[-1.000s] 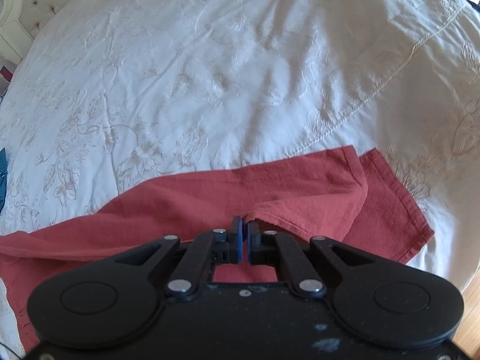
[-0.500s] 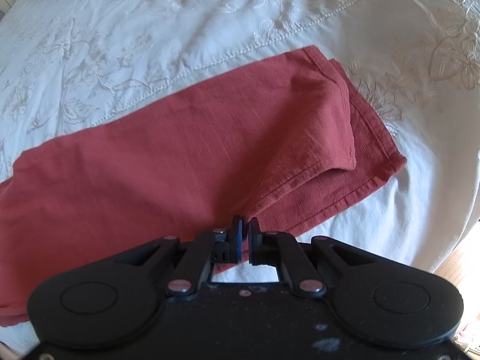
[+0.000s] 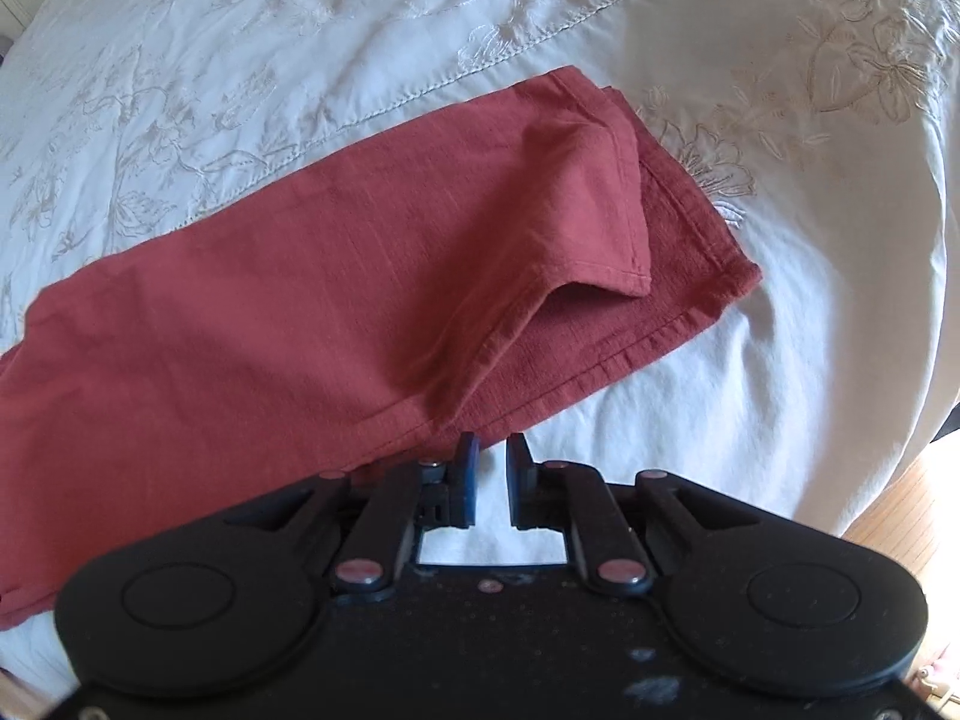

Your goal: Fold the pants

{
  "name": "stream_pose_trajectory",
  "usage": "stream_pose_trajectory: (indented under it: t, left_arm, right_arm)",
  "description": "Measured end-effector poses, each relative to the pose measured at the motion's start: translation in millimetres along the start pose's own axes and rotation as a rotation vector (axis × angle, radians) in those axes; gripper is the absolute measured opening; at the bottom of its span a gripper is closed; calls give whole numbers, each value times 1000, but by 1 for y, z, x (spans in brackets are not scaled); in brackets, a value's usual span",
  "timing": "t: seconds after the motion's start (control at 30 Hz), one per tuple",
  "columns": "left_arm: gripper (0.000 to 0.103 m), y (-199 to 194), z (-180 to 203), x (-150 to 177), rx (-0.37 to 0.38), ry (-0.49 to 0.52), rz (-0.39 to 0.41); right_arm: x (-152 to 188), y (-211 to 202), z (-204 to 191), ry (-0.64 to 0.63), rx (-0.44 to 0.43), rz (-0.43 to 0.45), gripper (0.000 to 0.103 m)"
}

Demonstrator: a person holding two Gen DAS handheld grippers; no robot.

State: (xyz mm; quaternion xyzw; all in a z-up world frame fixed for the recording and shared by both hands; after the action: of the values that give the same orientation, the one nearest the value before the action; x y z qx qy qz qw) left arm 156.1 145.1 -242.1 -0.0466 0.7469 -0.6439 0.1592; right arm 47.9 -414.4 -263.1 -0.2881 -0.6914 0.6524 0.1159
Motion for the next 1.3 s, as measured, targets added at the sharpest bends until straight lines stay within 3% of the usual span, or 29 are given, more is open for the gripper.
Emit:
stream_pose_trajectory:
  t: [0.07,0.2,0.37,0.6,0.63,0.67,0.7,0.8,0.9,1.03,1.13,1.3]
  left_arm:
    - [11,-1,1,-2,-11,0,2]
    - [11,-1,7,2,-42,6,2]
    - [11,-2,10,3,-69,-13,6]
    - [11,-1,14,2,-84,-14,15]
    - [11,-1,14,2,-85,-10,15]
    - [11,0,14,2,-83,-7,17]
    - [11,0,14,2,-79,-5,19]
    - [11,-2,15,3,-64,-9,21]
    - [12,-2,15,5,-54,-8,22]
    - [12,-5,11,6,-30,7,20]
    - [15,-9,3,6,6,-1,14]
    - [18,-32,-2,3,89,69,2]
  right_arm:
    - [-2,-12,16,36,-8,56,25]
    - [-14,-18,43,146,-90,88,28]
    - [-33,-9,52,297,-227,92,35]
    - [-56,18,56,447,-309,51,40]
    - [-59,20,57,448,-306,49,37]
    - [-62,18,56,428,-301,62,12]
    - [-64,14,54,389,-289,74,6]
    - [-65,-14,48,215,-177,168,5]
    - [-55,-13,49,129,-74,163,5]
    - [-41,20,54,53,45,56,8]
    - [-41,20,56,13,123,59,19]
    - [-48,-6,53,50,209,114,25]
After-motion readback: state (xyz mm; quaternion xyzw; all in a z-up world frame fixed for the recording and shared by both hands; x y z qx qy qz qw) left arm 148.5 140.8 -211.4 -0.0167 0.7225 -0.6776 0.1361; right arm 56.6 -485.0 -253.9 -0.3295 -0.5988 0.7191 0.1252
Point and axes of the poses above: each gripper's, at about its wrist camera, not at the fingertips, and y roughly the way its jaws point, z to its right, x to its underside, the point moved 7 cm from there along y, roughly the way its jaws point, and after that the axes turned 3 degrees about -z, right-handed, at the moved point
